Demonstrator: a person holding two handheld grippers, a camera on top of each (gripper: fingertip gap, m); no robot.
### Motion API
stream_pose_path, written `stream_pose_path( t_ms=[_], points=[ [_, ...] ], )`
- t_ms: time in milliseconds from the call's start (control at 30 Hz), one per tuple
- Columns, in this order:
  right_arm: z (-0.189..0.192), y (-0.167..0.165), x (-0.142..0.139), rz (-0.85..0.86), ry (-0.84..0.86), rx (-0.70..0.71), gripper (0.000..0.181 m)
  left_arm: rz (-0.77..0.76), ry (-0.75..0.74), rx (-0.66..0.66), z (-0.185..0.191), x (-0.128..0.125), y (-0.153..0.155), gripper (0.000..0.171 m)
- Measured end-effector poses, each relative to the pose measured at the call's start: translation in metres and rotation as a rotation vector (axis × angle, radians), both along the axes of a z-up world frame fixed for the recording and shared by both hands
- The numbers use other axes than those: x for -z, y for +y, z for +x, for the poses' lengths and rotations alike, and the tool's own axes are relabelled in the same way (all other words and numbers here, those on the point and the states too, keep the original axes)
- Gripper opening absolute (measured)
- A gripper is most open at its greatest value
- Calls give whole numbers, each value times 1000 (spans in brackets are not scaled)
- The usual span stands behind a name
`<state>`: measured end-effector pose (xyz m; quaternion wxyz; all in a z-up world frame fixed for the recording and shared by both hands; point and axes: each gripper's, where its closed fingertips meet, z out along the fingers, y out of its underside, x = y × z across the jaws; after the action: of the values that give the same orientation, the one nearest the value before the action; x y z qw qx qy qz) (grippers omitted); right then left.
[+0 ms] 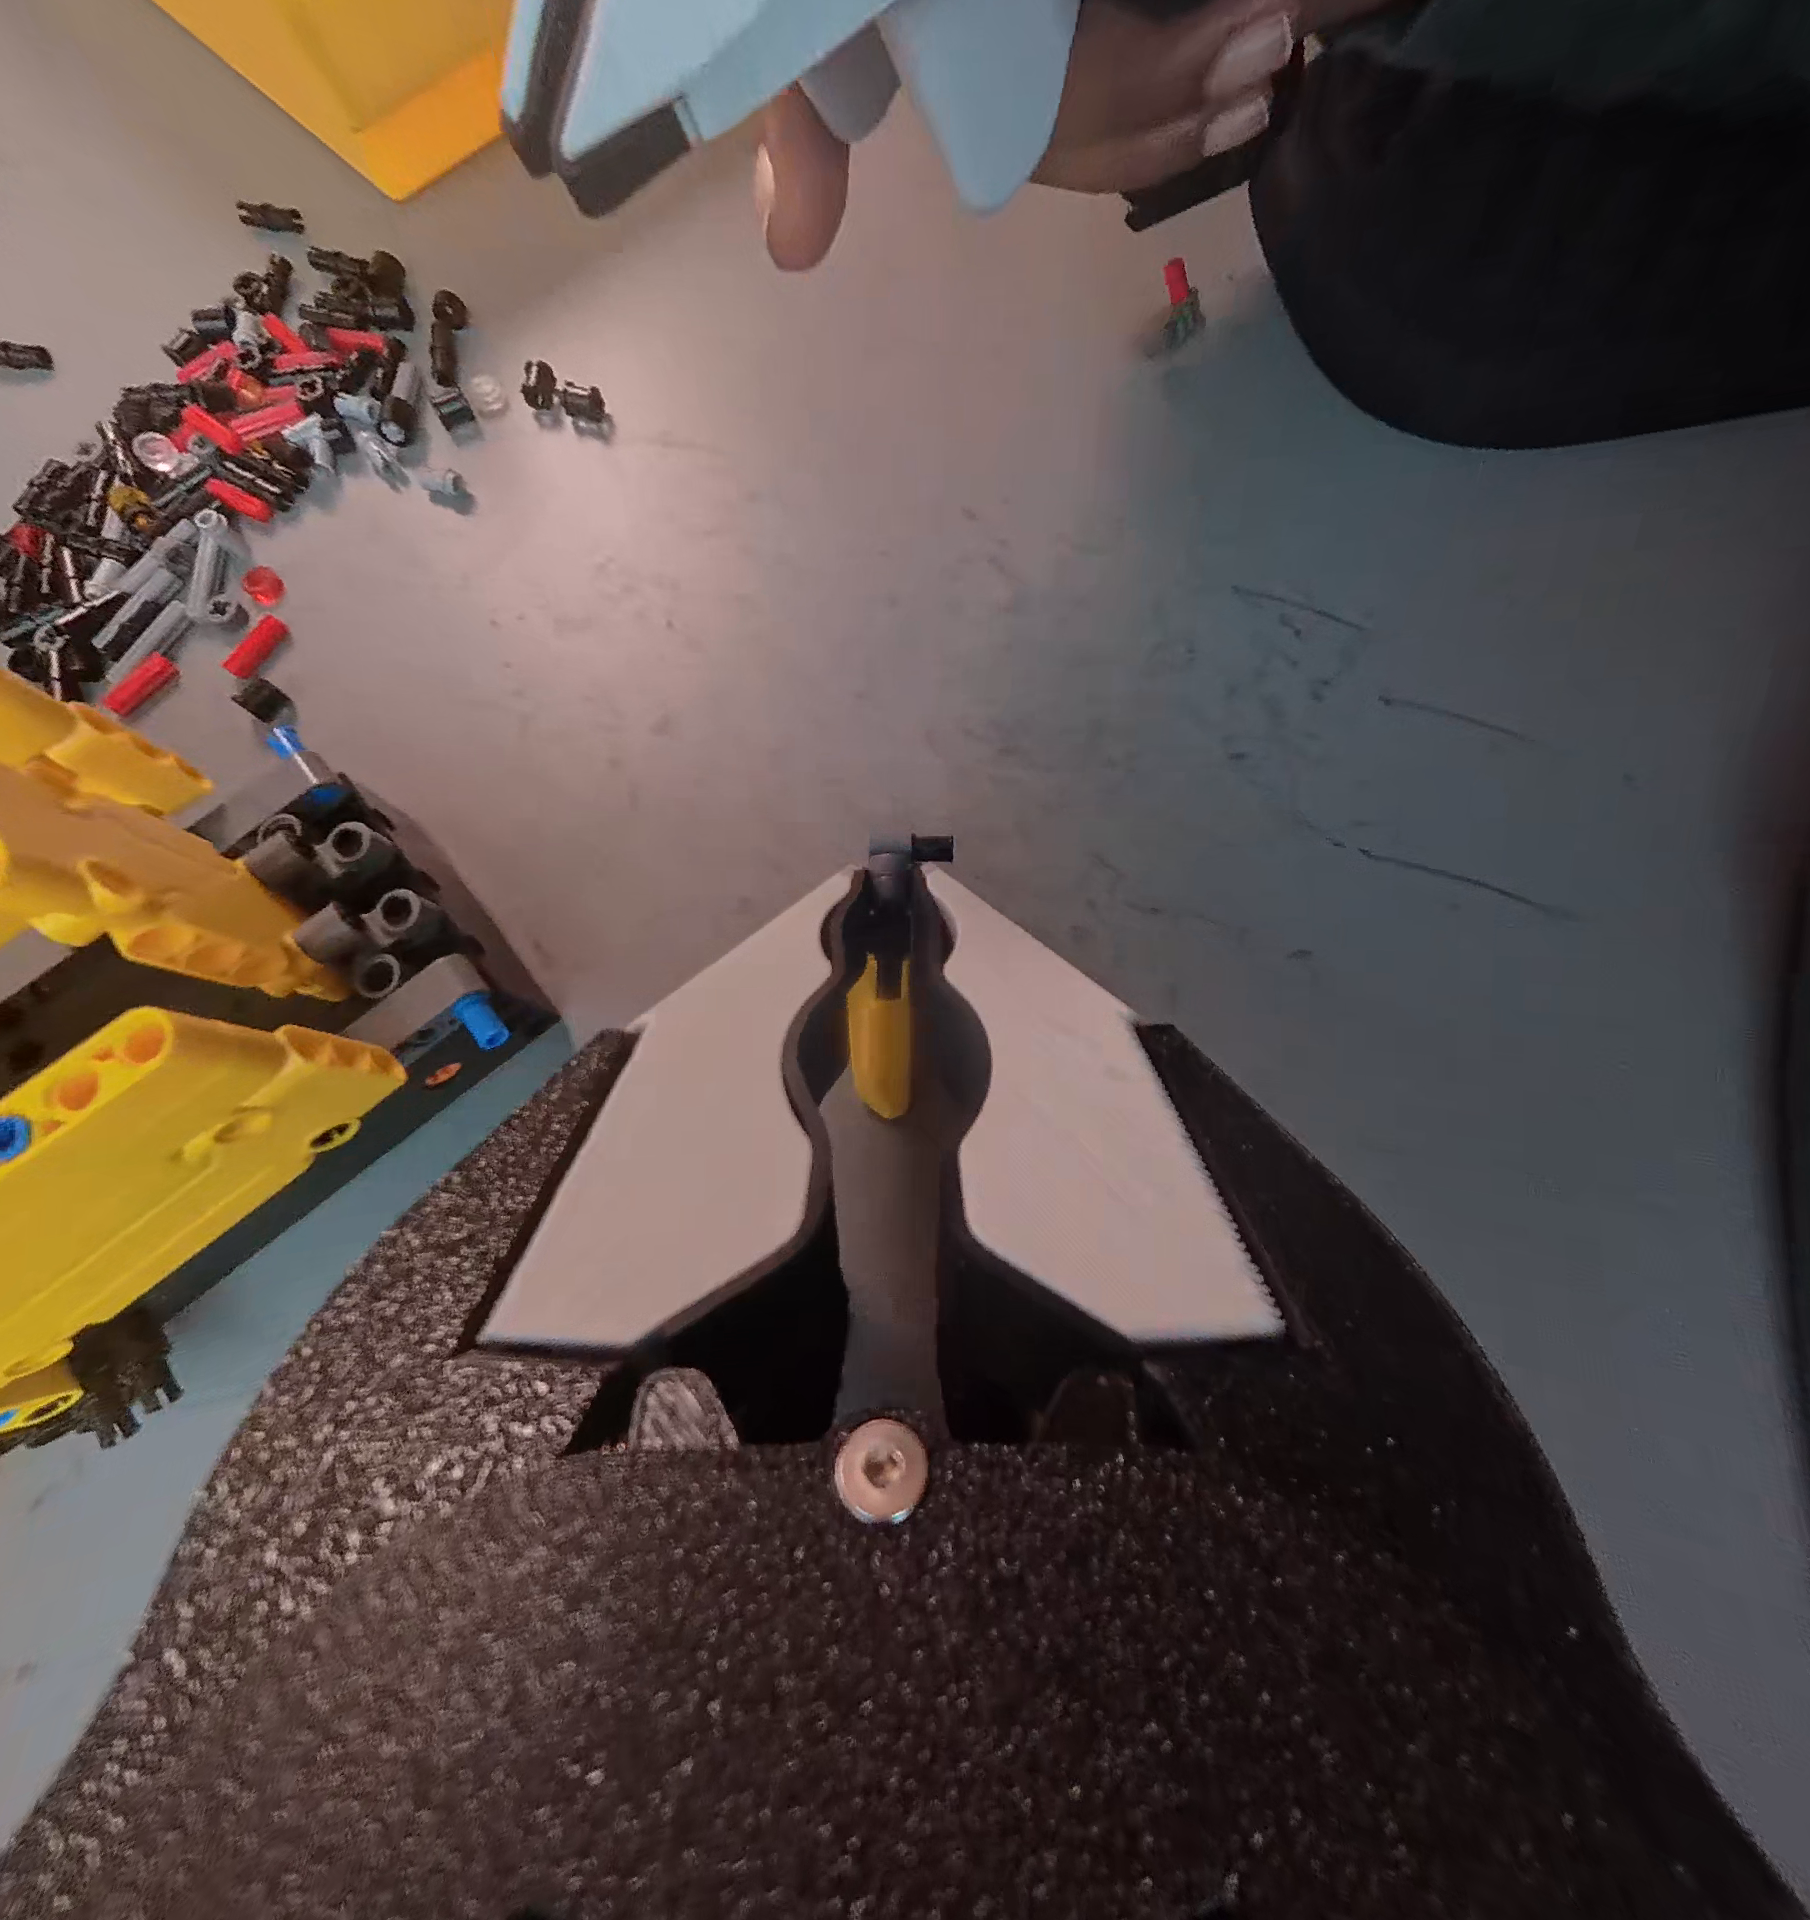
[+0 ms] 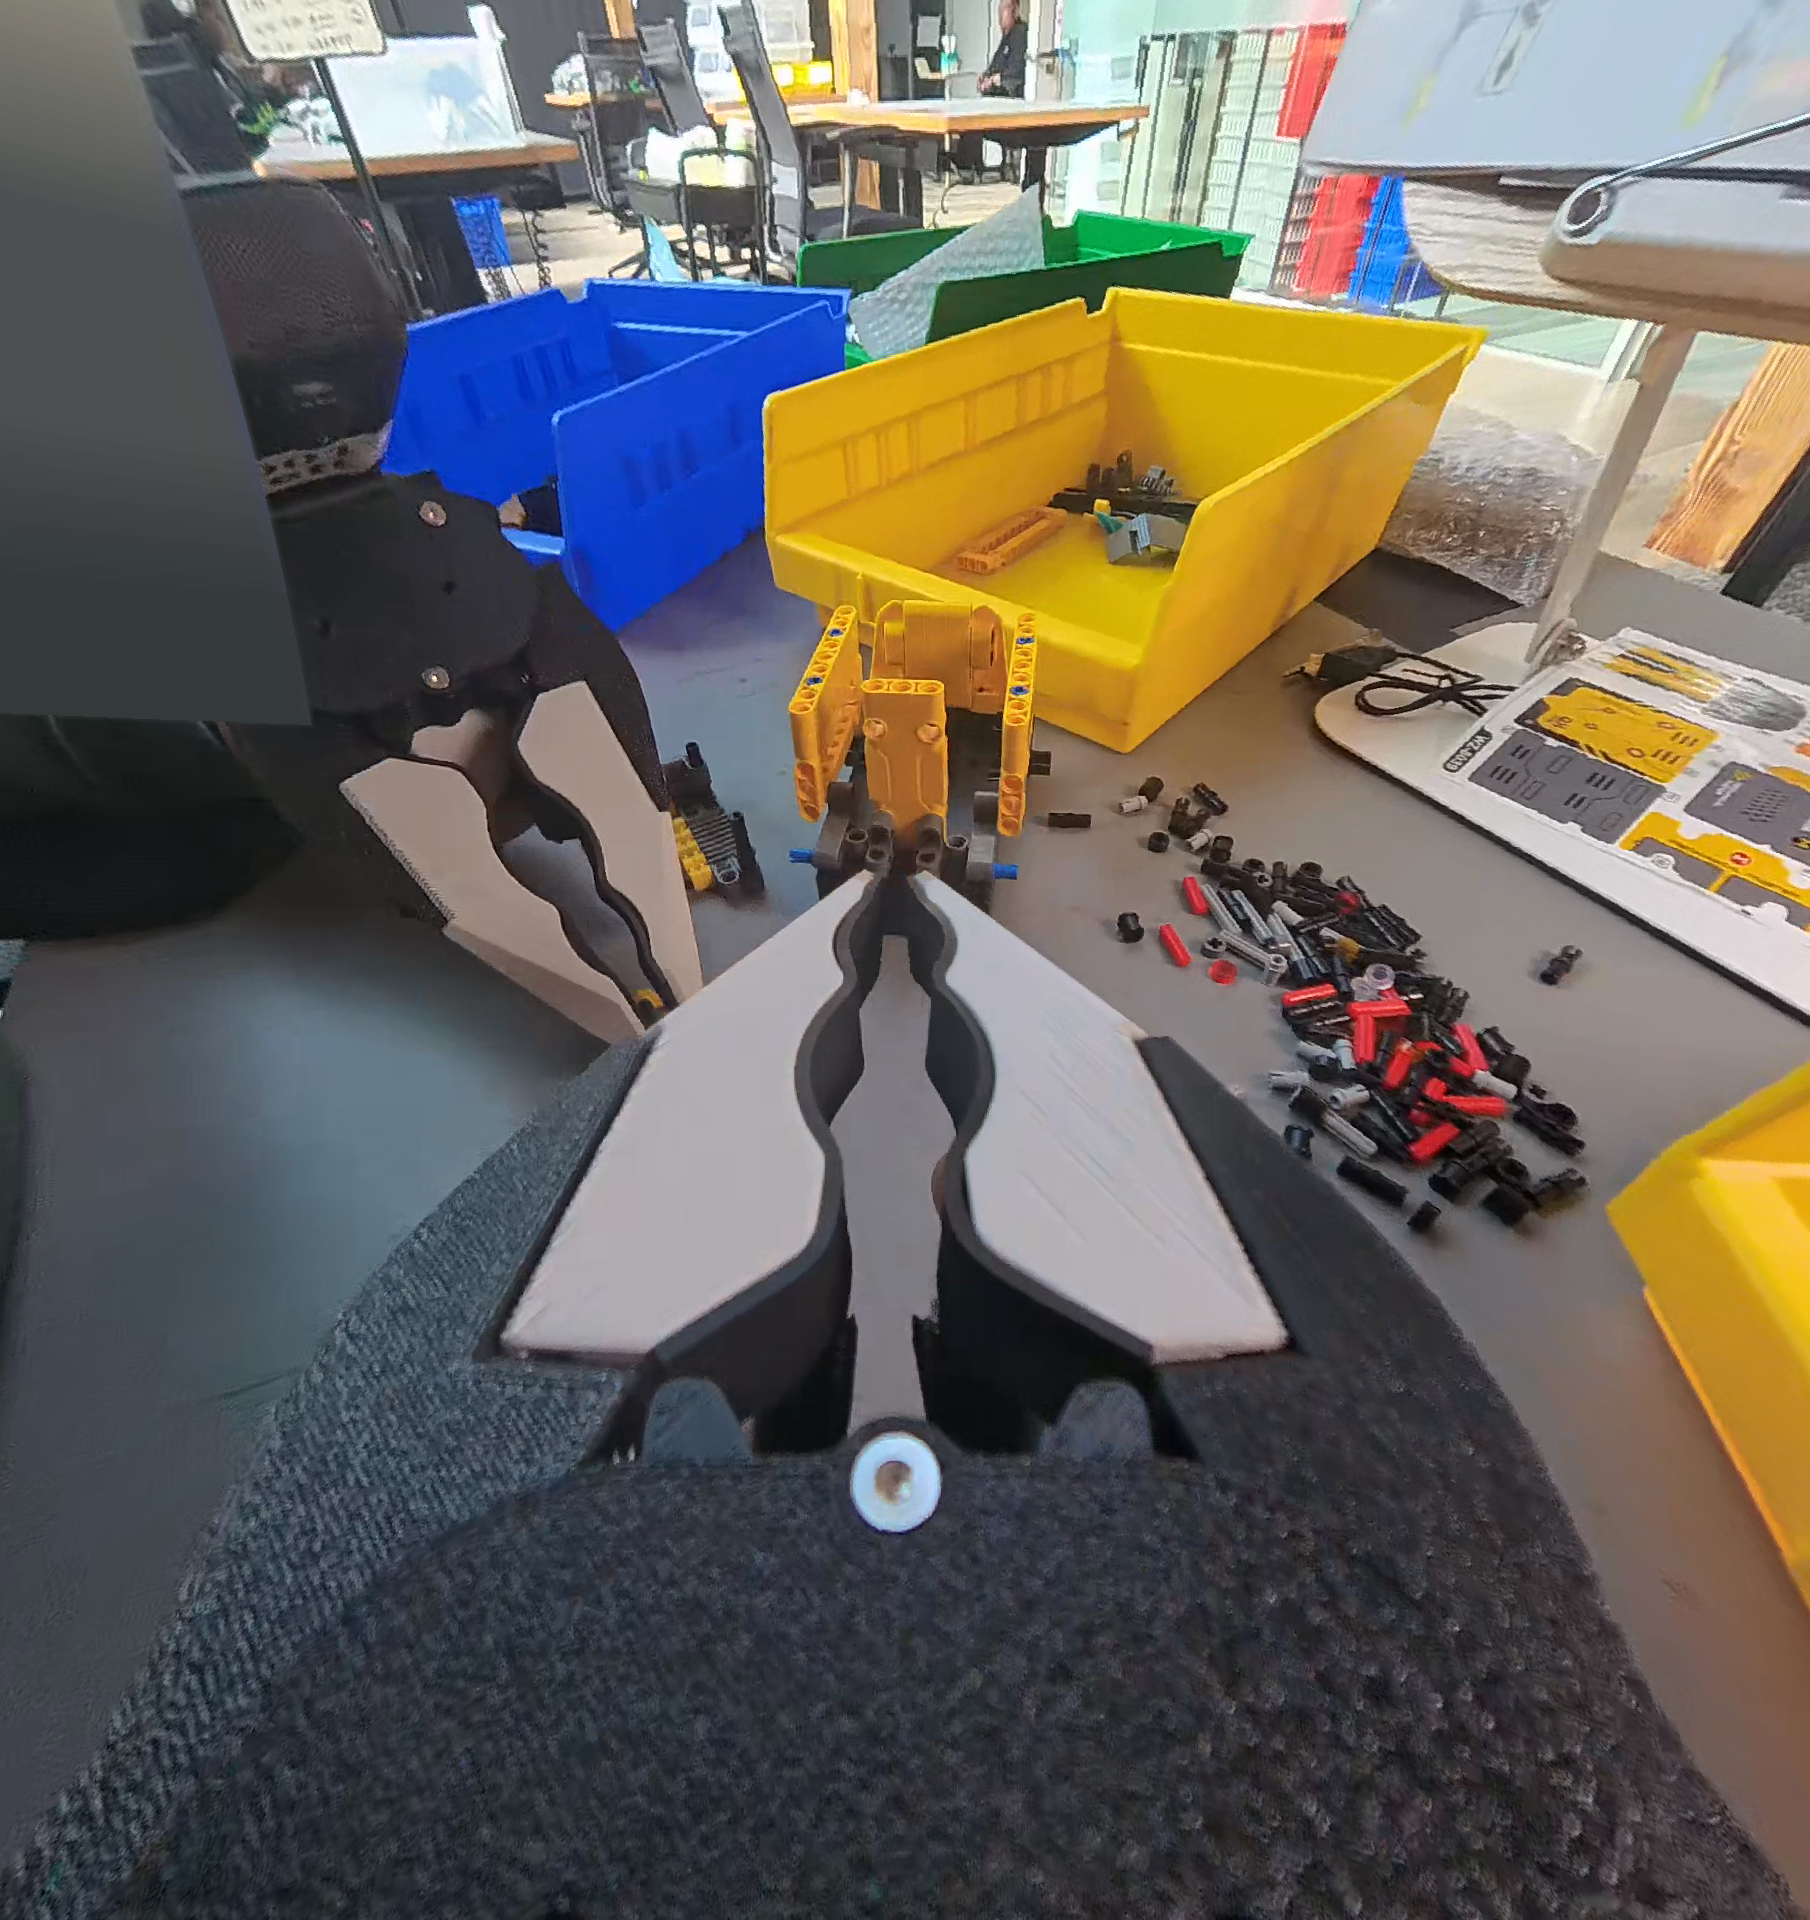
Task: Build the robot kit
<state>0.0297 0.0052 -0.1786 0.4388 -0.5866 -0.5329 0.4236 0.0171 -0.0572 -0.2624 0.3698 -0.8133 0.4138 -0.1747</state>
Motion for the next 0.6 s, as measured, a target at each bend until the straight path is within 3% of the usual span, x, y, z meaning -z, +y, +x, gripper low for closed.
stream_pose_path(
  t_ms=[200,300,433,600],
  points=[
    [4,-13,25,123,-175,-81,7,-13,12,-2,-1,5,0,7],
    [17,0,14,152,-184,-47,7,-14,11,2,-2,5,-1,13],
    [61,5,4,109,-280,-12,9,-21,-57,13,1,-4,-2,21],
    [141,-34,59,158,-678,-133,13,-6,-76,14,0,-9,-1,23]
  ],
)
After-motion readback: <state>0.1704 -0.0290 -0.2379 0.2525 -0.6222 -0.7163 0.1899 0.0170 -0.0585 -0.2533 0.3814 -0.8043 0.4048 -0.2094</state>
